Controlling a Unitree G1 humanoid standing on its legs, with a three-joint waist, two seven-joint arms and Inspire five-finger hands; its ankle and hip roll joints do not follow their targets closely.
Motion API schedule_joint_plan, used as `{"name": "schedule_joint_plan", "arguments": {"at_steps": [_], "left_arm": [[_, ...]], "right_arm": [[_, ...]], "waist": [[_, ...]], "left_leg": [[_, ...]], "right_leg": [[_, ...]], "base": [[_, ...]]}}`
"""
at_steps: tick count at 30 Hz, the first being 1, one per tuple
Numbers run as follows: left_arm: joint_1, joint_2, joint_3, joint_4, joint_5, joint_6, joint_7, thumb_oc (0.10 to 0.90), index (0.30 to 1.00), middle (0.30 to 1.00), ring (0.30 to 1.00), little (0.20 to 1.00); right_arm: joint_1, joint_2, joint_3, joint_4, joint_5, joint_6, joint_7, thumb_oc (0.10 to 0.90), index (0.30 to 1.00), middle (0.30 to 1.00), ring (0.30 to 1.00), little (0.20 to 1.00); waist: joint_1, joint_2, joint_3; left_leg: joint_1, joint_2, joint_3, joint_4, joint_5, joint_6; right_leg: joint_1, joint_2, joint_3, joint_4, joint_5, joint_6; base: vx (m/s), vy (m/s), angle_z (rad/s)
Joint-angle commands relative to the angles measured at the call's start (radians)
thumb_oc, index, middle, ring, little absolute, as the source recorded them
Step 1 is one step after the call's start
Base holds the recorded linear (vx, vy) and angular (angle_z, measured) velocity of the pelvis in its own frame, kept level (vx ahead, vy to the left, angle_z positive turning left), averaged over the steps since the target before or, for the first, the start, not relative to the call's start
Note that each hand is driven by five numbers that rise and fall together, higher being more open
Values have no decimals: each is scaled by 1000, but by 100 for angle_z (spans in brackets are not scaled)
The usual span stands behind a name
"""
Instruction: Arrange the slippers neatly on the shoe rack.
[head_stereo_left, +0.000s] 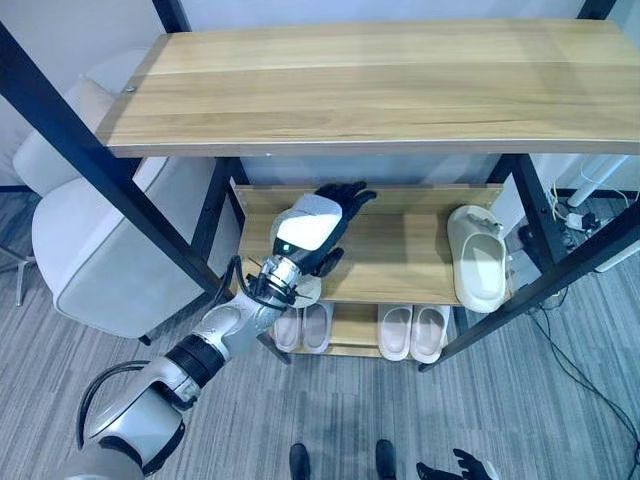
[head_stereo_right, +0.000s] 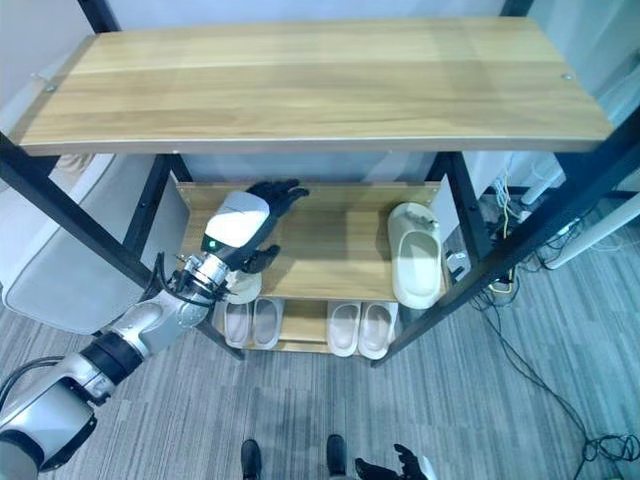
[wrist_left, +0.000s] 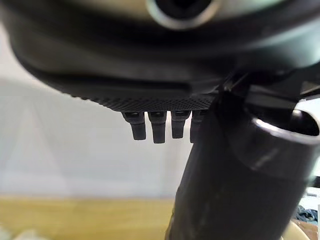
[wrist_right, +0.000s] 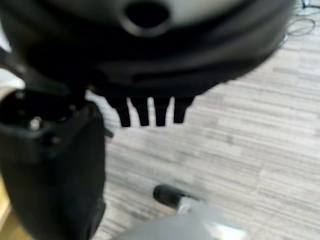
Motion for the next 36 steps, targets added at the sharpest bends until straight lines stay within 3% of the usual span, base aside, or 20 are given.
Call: {"name": "schedule_joint_plan", "arguments": {"at_steps": [1,16,36], "left_arm": [[-244,-6,54,95,42,28,119,800,900,900,900,900],[-279,50,92,124,95,105,154,800,900,900,900,900],[-114,96,194,-67,80,61,124,800,900,900,900,900]], "right_arm": [[-4,-35,-16,-56,-9,-39,-35,800,900,900,900,900],[-8,-24,-6,-99,-6,-57,-52,800,900,900,900,900],[-21,1,2,-70,-6,-36,-45,800,900,900,900,900]], "waist": [[7,-17,7],[12,1,46],[36,18,50]], "left_leg": [[-50,-65,-14,2,-27,-5],[-90,-67,-4,2,-16,-6],[-27,-65,-7,2,-28,-5]], "right_leg": [[-41,26,28,13,-15,70],[-89,26,36,16,-1,70],[-27,28,24,22,-30,61]], "base": [[-29,1,-4],[-13,0,-4],[-1,-1,0]]}}
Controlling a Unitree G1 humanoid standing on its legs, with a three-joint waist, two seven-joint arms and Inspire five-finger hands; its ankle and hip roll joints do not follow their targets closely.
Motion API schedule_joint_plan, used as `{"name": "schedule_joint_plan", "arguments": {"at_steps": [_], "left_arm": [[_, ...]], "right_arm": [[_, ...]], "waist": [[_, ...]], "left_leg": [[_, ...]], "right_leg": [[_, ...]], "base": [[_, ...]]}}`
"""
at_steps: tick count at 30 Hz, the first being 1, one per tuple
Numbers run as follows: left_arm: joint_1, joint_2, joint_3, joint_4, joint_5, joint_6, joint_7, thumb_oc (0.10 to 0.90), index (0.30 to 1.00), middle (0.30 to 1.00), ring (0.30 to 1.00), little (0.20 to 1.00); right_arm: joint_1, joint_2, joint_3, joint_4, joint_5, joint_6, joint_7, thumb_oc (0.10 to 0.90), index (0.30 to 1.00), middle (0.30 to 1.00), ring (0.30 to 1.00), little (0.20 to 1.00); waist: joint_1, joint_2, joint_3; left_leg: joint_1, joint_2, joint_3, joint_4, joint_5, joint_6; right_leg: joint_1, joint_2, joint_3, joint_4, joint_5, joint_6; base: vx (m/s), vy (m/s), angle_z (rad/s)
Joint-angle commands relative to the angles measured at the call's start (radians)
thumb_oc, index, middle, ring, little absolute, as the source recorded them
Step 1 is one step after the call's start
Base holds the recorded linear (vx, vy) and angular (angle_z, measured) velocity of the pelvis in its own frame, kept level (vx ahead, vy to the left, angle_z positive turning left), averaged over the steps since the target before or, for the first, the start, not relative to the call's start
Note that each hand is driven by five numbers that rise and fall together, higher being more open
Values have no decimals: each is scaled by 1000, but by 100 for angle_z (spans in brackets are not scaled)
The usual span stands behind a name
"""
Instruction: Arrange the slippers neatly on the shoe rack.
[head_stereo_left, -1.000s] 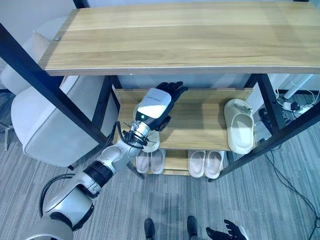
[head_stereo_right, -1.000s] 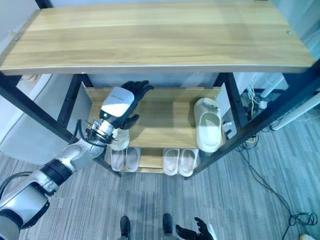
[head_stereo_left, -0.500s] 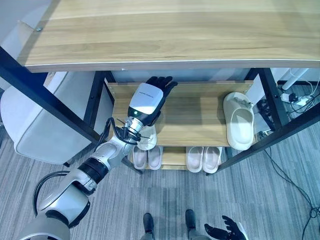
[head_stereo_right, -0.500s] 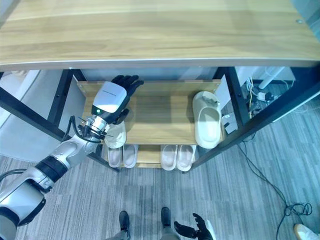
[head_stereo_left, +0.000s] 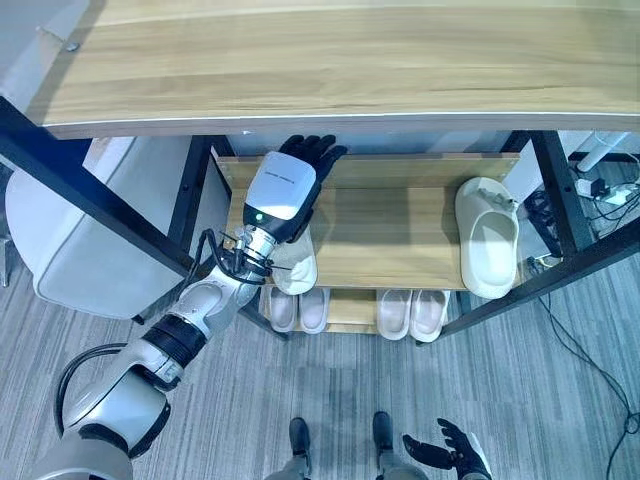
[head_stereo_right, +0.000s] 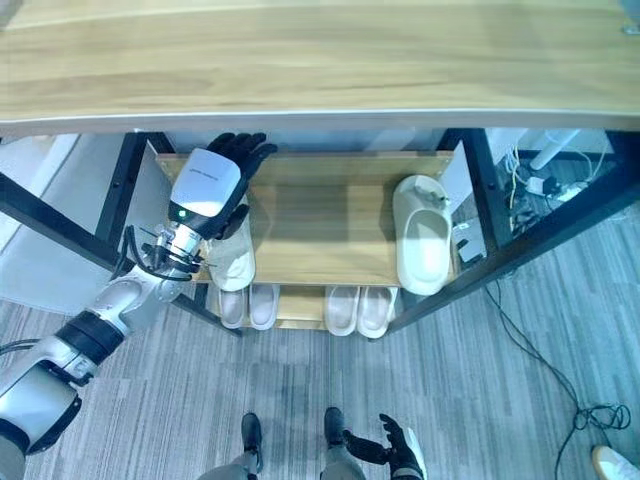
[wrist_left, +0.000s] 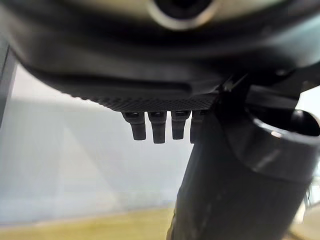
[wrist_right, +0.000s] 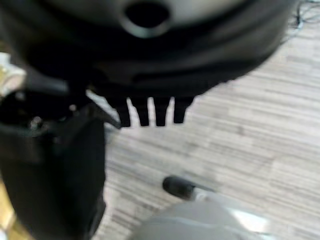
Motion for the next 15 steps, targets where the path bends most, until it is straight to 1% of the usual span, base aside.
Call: {"name": "schedule_joint_plan", "arguments": {"at_steps": [1,6,15], "left_arm": [[-55,1,116,-36,-17,-28,60,800,900,900,900,900],[-53,-12,108,-23,-14,-21,55,800,900,900,900,900],[-63,-54,54,74,9,5,45,800,900,900,900,900]], "right_arm": [[41,-14,-14,-17,-4,-5,-23,800,900,900,900,900],[28,-10,-16,-5,2,5,-22,800,900,900,900,900],[19,-7,-17,16,15,11,-21,800,900,900,900,900]], "waist": [[24,23,-58],[24,22,-60],[22,9,-74]], "left_leg": [[-10,-64,-33,2,-37,-4],[3,-64,-38,2,-38,-2],[-4,-62,-41,2,-39,-1]], "right_leg": [[4,29,0,22,-44,57],[14,28,-2,22,-47,57],[10,25,-12,17,-40,61]], "base": [[0,0,0],[0,0,0],[0,2,2]]}}
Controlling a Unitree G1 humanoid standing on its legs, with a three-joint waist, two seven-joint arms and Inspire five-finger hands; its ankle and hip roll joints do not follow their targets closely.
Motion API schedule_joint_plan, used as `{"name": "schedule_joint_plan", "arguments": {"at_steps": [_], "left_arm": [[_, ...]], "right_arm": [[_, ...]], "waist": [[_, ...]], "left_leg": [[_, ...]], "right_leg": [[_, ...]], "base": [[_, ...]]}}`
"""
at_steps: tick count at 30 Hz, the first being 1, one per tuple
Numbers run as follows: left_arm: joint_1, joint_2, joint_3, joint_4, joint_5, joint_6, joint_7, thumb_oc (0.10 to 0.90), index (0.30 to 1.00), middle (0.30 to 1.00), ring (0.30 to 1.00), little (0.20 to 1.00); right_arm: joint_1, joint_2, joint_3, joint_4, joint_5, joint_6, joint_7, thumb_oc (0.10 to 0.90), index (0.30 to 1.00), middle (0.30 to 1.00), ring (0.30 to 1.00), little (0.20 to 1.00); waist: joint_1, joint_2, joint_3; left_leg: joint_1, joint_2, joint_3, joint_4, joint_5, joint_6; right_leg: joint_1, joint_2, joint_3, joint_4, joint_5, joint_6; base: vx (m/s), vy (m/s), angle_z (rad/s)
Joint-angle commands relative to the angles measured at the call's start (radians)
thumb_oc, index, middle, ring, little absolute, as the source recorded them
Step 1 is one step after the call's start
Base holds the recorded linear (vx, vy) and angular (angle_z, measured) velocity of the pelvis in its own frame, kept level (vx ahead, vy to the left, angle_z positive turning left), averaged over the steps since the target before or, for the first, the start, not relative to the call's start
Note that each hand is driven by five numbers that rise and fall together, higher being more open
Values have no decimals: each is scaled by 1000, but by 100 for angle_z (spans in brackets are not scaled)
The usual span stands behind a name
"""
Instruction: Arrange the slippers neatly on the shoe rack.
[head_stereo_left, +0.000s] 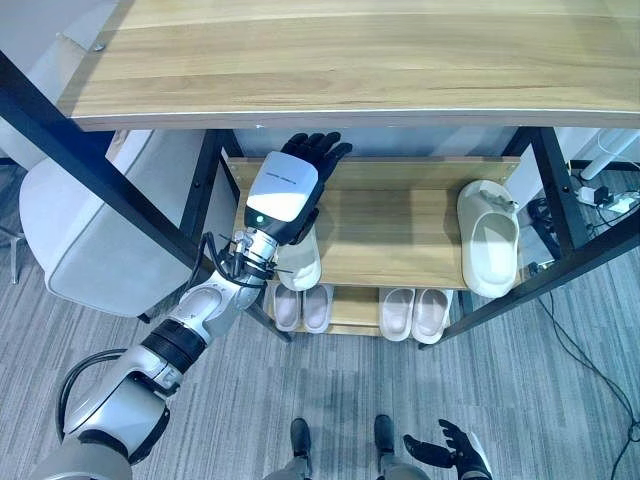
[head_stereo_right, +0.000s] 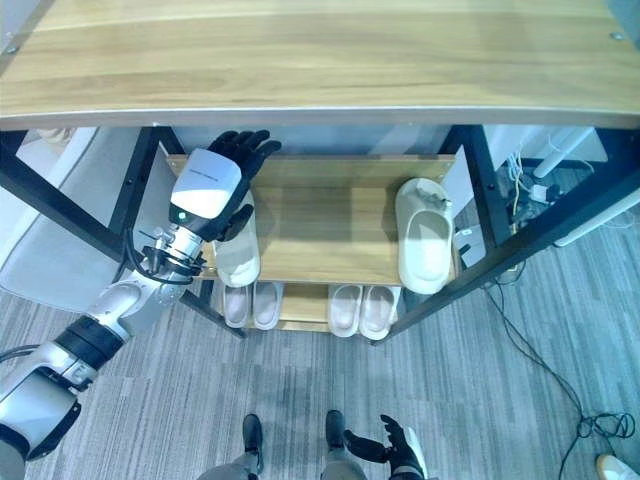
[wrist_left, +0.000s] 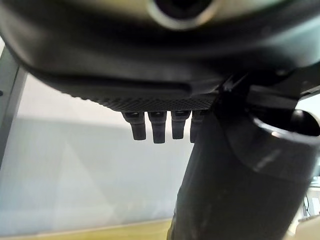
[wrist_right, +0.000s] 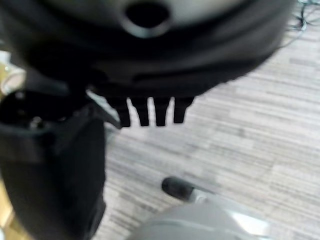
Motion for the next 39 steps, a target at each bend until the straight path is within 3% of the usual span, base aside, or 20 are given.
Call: {"name": "schedule_joint_plan", "arguments": {"at_steps": [1,18,27,39], "left_arm": [[-92,-46,52,82,11,18,45,800,900,900,900,900],[-189,-63,-55,205,93,60,38,800,900,900,900,900],[-239,-30,-101,232,127,65,32,800,900,900,900,900],[-300,-54,-112,299,112,90,45,800,900,900,900,900]], "right_arm": [[23,-11,-18,-7,15,-12,-21,800,900,900,900,900],[19,-3,-3,-15,27,-16,-9,800,900,900,900,900],[17,2,8,-25,17,-19,-16,800,900,900,900,900],[14,-2,15,-47,19,-28,-25,800,900,900,900,900]], "waist": [[21,4,-72],[26,-65,-92],[20,-76,-86],[10,-90,-68]], "left_leg": [[-27,-60,-28,2,-42,1],[-19,-56,-32,2,-52,3],[-36,-53,-24,2,-50,3],[-105,-51,-21,2,-34,4]], "right_leg": [[-21,25,1,17,-41,63],[-11,26,-14,13,-33,72],[-34,24,-7,13,-22,76],[-99,28,0,15,-5,75]], "base": [[23,14,8],[31,11,1],[4,2,0],[0,0,0]]}}
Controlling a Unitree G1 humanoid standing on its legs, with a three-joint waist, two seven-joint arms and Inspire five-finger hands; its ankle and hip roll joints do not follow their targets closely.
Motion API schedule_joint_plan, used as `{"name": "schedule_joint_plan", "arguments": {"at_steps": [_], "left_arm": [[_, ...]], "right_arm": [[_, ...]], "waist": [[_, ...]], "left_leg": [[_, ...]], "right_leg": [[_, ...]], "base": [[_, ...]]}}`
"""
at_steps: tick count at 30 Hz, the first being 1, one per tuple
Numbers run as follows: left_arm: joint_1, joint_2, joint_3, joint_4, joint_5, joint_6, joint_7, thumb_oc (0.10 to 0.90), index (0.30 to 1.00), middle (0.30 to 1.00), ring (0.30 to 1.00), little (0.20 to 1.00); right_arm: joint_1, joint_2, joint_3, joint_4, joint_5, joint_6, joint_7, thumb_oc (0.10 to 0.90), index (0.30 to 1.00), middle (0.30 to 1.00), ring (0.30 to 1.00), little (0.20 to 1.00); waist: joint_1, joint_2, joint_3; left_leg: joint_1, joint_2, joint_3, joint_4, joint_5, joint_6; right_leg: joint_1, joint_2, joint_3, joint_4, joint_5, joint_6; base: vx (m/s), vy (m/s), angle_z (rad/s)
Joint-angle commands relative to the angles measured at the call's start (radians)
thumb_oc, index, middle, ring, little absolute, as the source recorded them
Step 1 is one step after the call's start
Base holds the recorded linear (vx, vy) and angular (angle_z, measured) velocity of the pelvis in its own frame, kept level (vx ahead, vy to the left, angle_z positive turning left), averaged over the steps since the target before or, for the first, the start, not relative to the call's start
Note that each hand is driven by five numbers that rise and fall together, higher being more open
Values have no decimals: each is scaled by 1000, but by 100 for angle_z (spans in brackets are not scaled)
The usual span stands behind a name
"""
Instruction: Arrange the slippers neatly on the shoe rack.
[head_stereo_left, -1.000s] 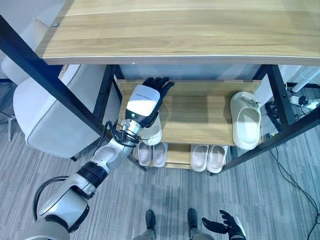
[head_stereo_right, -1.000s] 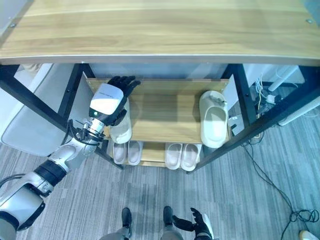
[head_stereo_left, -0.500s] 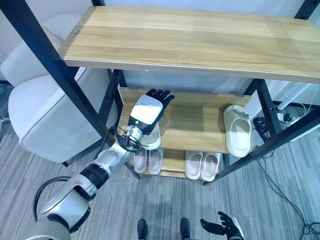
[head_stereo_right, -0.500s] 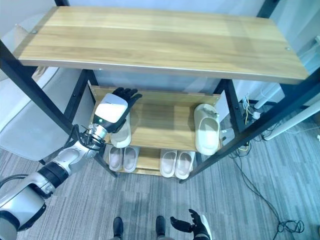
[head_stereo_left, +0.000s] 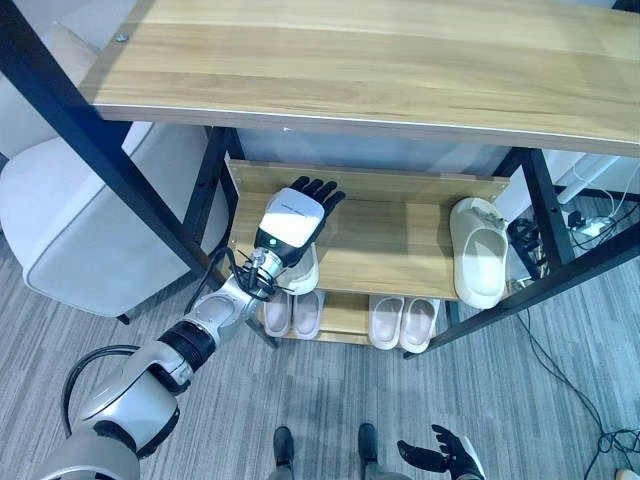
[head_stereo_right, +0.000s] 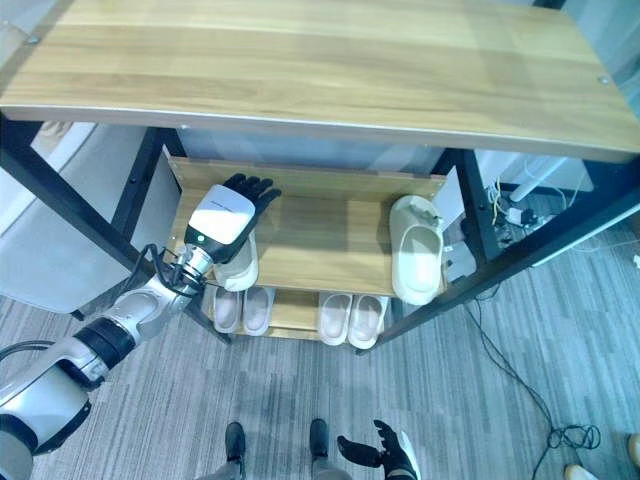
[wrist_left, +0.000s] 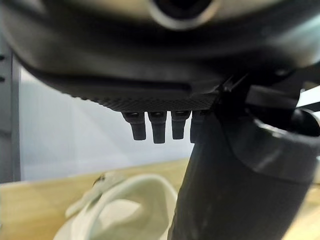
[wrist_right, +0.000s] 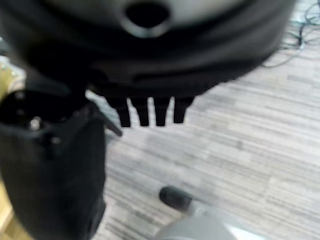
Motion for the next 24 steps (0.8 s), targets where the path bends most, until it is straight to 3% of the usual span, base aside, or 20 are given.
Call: {"name": "schedule_joint_plan", "arguments": {"at_steps": [1,11,21,23,24], "left_arm": [[-243,-12,48,90,12,33,55,800,900,900,900,900],[-254,3,75,93,12,58,67,800,900,900,900,900],[-286,-46,103,199,-18,118,64,800,900,900,900,900],[-293,-56,99,222,-27,119,60,599,599,599,599,599],[-297,-62,93,240,-33,116,56,400,300,300,300,300]], "right_arm": [[16,-22,-24,-60,13,-39,-29,800,900,900,900,900],[17,-18,-25,-72,12,-41,-32,800,900,900,900,900],[4,-13,-13,-80,16,-34,-23,800,900,900,900,900],[3,-13,-10,-79,16,-34,-23,800,900,900,900,900],[1,-14,-10,-79,18,-33,-22,800,900,900,900,900]], "waist": [[22,-18,15],[26,-19,2],[24,-31,4],[22,-33,4],[22,-34,5]], "left_leg": [[-33,-52,-14,2,-38,-1],[-20,-57,-16,2,-46,-1],[-30,-54,-15,2,-46,-1],[-32,-53,-14,2,-45,-1],[-33,-52,-15,2,-44,-1]], "right_leg": [[-30,25,6,14,-10,77],[-24,26,9,12,-13,76],[-37,26,8,11,-8,77],[-39,26,8,12,-7,77],[-40,26,9,12,-7,77]], "base": [[0,0,0],[14,3,0],[0,0,0],[0,0,0],[0,0,0]]}}
